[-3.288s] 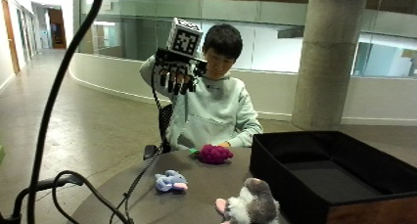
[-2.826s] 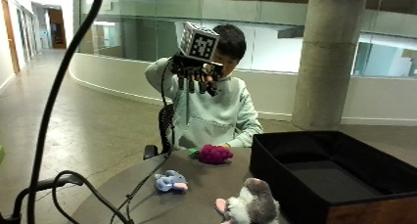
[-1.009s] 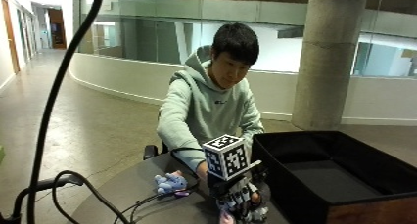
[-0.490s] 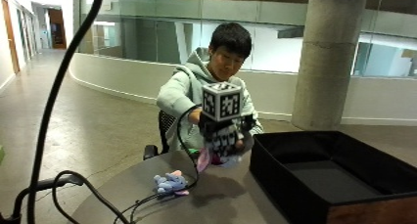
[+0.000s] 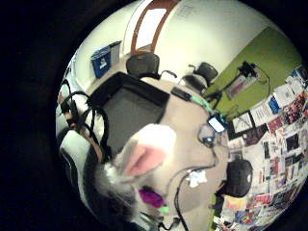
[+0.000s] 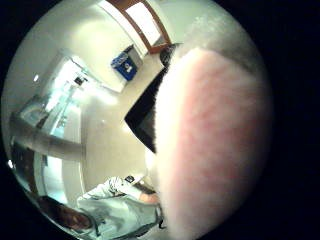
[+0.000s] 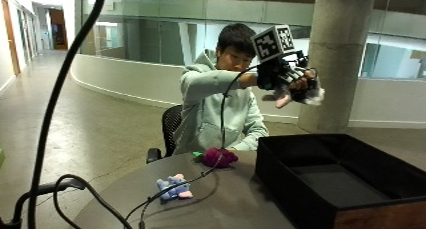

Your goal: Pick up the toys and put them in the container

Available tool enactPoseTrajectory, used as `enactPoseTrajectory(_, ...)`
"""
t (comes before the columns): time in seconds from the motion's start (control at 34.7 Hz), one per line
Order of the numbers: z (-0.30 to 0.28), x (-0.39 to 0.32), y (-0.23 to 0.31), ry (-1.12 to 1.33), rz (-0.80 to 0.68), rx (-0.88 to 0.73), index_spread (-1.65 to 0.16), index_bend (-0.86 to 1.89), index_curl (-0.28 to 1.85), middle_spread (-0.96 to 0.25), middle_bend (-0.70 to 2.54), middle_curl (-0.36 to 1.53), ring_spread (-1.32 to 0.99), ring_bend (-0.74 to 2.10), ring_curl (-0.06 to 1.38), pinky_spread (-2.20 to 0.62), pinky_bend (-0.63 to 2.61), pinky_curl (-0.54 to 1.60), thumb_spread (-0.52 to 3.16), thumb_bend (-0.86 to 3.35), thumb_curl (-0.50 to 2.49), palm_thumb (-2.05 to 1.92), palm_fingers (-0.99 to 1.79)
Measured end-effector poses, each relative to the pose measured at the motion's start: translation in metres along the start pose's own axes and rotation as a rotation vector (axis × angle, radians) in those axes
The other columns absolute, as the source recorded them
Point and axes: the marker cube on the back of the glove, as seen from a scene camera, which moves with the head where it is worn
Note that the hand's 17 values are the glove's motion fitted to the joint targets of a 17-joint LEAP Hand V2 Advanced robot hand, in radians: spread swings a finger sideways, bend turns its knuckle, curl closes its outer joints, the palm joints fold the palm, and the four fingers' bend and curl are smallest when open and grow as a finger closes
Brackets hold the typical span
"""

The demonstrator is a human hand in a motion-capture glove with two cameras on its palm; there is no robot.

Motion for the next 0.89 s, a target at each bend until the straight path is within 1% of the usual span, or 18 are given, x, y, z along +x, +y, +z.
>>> enactPoseTrajectory(0.06, 0.009, -0.020, -0.009, -0.028, -0.029, -0.016, -0.23, 0.59, 0.26, -0.17, 1.25, 0.69, -0.25, 1.47, 0.58, -0.37, 1.00, 0.50, 0.94, 0.07, 0.74, 0.50, 0.99)
enactPoseTrajectory(0.09, 0.015, -0.029, -0.012, -0.037, -0.042, -0.047, -0.22, 0.50, 0.25, -0.16, 1.21, 0.68, -0.25, 1.46, 0.58, -0.36, 1.00, 0.51, 0.99, 0.06, 0.72, 0.48, 0.87)
enactPoseTrajectory(0.12, 0.022, -0.036, -0.015, -0.041, -0.054, -0.090, -0.22, 0.44, 0.25, -0.16, 1.15, 0.67, -0.24, 1.41, 0.57, -0.34, 1.02, 0.52, 1.04, 0.06, 0.71, 0.46, 0.68)
enactPoseTrajectory(0.14, 0.030, -0.041, -0.018, -0.040, -0.064, -0.139, -0.23, 0.43, 0.27, -0.16, 1.06, 0.65, -0.25, 1.31, 0.56, -0.32, 1.02, 0.54, 1.12, 0.04, 0.68, 0.41, 0.33)
enactPoseTrajectory(0.17, 0.037, -0.046, -0.019, -0.034, -0.072, -0.186, -0.23, 0.43, 0.30, -0.14, 0.92, 0.62, -0.23, 1.17, 0.56, -0.27, 1.04, 0.57, 1.14, 0.00, 0.64, 0.35, -0.09)
enactPoseTrajectory(0.2, 0.043, -0.051, -0.020, -0.027, -0.079, -0.222, -0.23, 0.46, 0.33, -0.12, 0.82, 0.60, -0.21, 1.07, 0.56, -0.23, 1.04, 0.59, 1.16, -0.03, 0.62, 0.29, -0.33)
enactPoseTrajectory(0.23, 0.048, -0.055, -0.021, -0.022, -0.086, -0.247, -0.23, 0.44, 0.32, -0.11, 0.74, 0.56, -0.19, 0.96, 0.52, -0.21, 1.02, 0.57, 1.17, -0.06, 0.59, 0.23, -0.44)
enactPoseTrajectory(0.32, 0.055, -0.063, -0.020, -0.023, -0.104, -0.266, -0.24, 0.38, 0.27, -0.08, 0.57, 0.48, -0.17, 0.72, 0.39, -0.14, 0.96, 0.48, 1.21, -0.06, 0.54, 0.15, -0.40)
enactPoseTrajectory(0.43, 0.051, -0.059, -0.019, -0.026, -0.106, -0.262, -0.24, 0.31, 0.25, -0.06, 0.44, 0.42, -0.15, 0.56, 0.29, -0.09, 0.87, 0.41, 1.24, -0.06, 0.49, 0.06, -0.32)
enactPoseTrajectory(0.58, 0.029, -0.040, -0.009, -0.010, -0.075, -0.249, -0.24, 0.24, 0.26, -0.05, 0.33, 0.39, -0.13, 0.45, 0.24, -0.05, 0.79, 0.38, 1.26, -0.03, 0.44, 0.01, -0.24)
enactPoseTrajectory(0.72, 0.000, 0.007, 0.007, 0.035, -0.022, -0.246, -0.24, 0.19, 0.27, -0.04, 0.25, 0.37, -0.11, 0.38, 0.22, -0.02, 0.72, 0.35, 1.28, -0.03, 0.41, -0.01, -0.17)
enactPoseTrajectory(0.81, -0.020, 0.041, 0.023, 0.052, 0.023, -0.266, -0.25, 0.17, 0.28, -0.03, 0.23, 0.36, -0.11, 0.34, 0.22, -0.01, 0.69, 0.34, 1.28, -0.02, 0.39, -0.01, -0.15)
enactPoseTrajectory(0.89, -0.041, 0.073, 0.051, 0.057, 0.083, -0.295, -0.25, 0.16, 0.28, -0.03, 0.21, 0.36, -0.11, 0.31, 0.21, -0.01, 0.66, 0.34, 1.29, -0.02, 0.38, -0.01, -0.13)
